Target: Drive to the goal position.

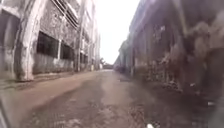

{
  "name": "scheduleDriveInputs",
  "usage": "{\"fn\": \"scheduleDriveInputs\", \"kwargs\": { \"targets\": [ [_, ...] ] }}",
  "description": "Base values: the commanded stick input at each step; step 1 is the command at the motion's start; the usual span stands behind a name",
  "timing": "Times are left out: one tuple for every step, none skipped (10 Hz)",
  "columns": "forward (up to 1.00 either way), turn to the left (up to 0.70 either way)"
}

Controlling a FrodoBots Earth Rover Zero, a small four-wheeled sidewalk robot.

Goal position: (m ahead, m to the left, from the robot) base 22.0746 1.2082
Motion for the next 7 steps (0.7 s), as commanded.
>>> {"fn": "scheduleDriveInputs", "kwargs": {
  "targets": [
    [0.70,0.00],
    [0.70,0.00],
    [0.70,0.00],
    [0.70,0.00],
    [0.70,0.00],
    [0.70,0.00],
    [0.70,0.00]
  ]
}}
